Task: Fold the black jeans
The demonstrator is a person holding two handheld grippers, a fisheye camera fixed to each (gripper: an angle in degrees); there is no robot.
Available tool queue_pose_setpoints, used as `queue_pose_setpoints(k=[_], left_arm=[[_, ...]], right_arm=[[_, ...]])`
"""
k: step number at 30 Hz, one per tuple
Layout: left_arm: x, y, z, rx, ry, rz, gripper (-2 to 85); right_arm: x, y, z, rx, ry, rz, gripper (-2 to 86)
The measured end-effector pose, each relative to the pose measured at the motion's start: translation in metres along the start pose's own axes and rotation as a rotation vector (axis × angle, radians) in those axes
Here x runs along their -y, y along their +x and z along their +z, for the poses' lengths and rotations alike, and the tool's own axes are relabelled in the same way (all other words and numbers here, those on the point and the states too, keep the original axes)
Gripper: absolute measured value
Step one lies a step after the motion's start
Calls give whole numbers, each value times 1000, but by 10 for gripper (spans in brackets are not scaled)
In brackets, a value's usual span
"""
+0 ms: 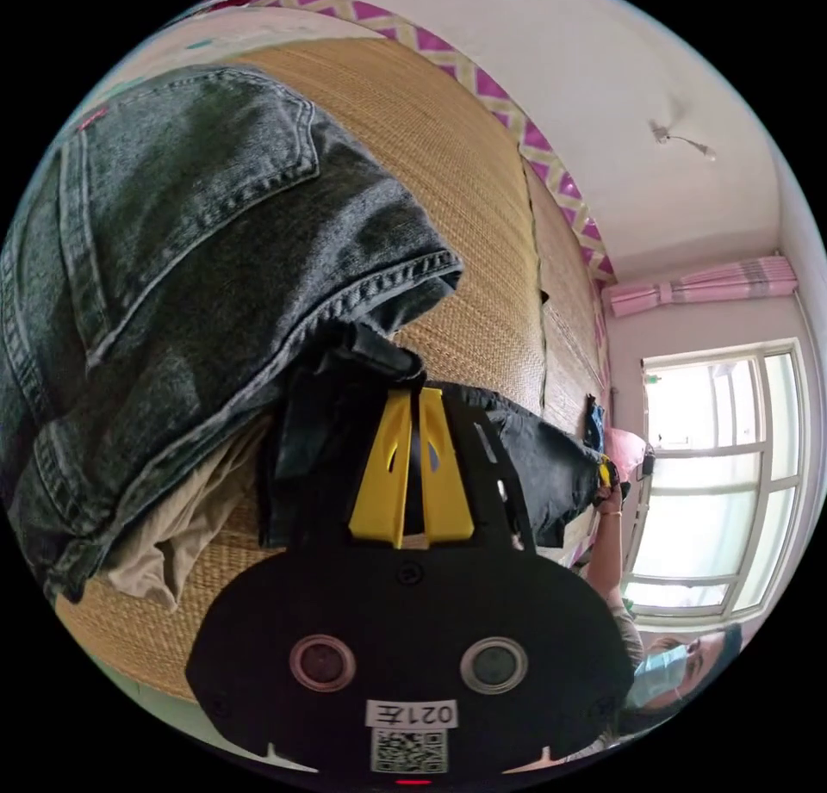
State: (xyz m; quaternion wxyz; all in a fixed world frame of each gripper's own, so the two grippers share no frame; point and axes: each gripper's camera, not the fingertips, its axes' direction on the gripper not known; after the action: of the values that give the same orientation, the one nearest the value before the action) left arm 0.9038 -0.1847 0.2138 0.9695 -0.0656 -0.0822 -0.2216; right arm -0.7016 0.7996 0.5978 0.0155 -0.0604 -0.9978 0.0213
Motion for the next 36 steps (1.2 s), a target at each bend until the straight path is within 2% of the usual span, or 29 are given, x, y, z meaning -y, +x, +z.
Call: queue_pose_setpoints(k=[3,7,12,16,18,19,23,29,31,34,36], left_arm=[[-7,-8,-17,-5,-13,56,36],[-55,-28,-61,62,82,98,59],[-89,-61,-37,-18,131,27,105],[-80,-75,-10,39,202,-45,135],[-74,-82,-1,-23,241,-62,121],[-72,-85,-1,-52,254,-69,81],[-74,-76,-26,-148,219,-39,21],[-74,19,-91,-69,70,163,-6],[-68,51,-105,34,21,222,-8],[-55,60,-108,223,-29,211,-9],[-52,53,-99,216,-42,194,-9]], right_arm=[[-3,4,-12,73,-26,-40,58],[-26,-4,-58,164,12,-135,66],[-63,-11,-78,292,-4,-196,58],[-90,-5,-73,387,-45,-183,52],[-99,2,-75,398,-57,-170,49],[-103,9,-78,400,-66,-152,46],[-113,35,-104,440,-61,-96,31],[-110,57,-150,460,-27,-77,13],[-107,61,-156,474,-27,-72,10],[-101,64,-161,492,-38,-59,8],[-97,66,-164,507,-47,-50,7]])
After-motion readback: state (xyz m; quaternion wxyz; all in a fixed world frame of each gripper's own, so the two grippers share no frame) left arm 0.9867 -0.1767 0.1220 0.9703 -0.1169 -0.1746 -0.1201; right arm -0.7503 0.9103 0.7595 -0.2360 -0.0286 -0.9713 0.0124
